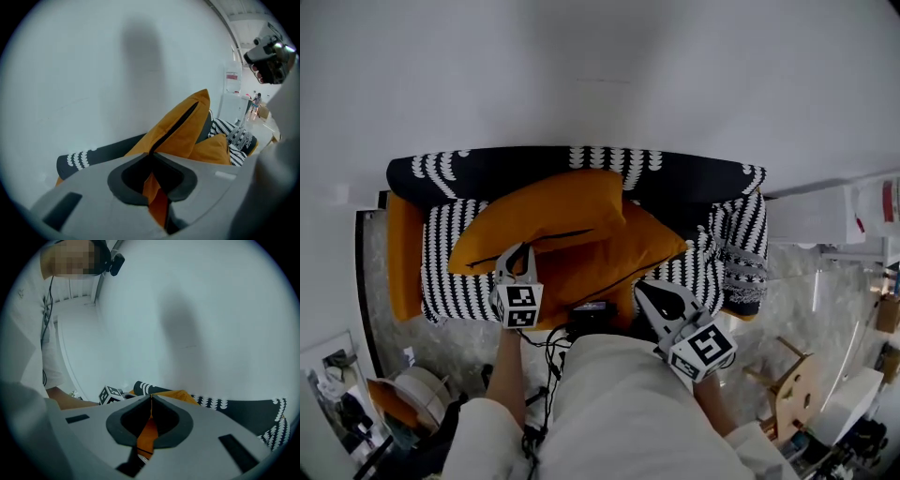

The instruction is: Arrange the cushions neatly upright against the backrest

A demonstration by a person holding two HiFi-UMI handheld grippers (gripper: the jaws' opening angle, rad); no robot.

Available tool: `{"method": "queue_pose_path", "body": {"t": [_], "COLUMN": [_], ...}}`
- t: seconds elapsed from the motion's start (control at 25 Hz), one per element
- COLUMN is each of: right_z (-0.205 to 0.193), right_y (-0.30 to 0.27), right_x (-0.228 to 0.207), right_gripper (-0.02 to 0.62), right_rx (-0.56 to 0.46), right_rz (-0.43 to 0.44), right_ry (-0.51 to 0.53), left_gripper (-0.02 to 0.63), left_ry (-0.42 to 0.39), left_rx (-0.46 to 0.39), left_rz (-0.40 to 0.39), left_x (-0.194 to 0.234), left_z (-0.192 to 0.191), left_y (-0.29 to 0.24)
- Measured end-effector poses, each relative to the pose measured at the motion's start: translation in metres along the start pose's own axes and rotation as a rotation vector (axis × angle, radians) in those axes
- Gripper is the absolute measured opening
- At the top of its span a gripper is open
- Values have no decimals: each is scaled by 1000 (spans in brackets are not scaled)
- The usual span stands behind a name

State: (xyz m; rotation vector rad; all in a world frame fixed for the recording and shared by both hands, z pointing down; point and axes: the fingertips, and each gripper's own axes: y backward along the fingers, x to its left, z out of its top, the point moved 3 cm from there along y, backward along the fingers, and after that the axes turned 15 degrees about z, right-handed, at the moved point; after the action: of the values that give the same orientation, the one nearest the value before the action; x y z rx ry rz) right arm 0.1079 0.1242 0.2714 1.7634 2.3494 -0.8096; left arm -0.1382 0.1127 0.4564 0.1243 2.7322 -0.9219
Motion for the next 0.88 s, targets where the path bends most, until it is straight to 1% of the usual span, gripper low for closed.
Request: {"method": "queue_pose_path", "body": {"t": [0.16,0.28,0.36,0.56,0.72,0.88], "right_z": [-2,-4,-5,-7,-10,-17], "right_y": [12,20,25,33,44,59], "right_x": [2,3,4,8,8,4], "right_gripper": [9,9,9,9,9,9], "right_rx": [-19,-29,-37,-60,-85,-107], "right_rz": [-32,-49,-56,-79,-101,-118], "right_ry": [-3,-6,-7,-8,-9,-26], "left_gripper": [37,35,35,31,31,31], "left_ry": [-6,-4,-1,4,21,5], "left_rx": [-89,-166,-218,-332,-371,-409], "left_rz": [26,47,46,10,-45,-104], "left_x": [6,11,12,4,-10,-34], "left_z": [40,77,103,153,179,203], "left_y": [2,6,9,30,47,61]}}
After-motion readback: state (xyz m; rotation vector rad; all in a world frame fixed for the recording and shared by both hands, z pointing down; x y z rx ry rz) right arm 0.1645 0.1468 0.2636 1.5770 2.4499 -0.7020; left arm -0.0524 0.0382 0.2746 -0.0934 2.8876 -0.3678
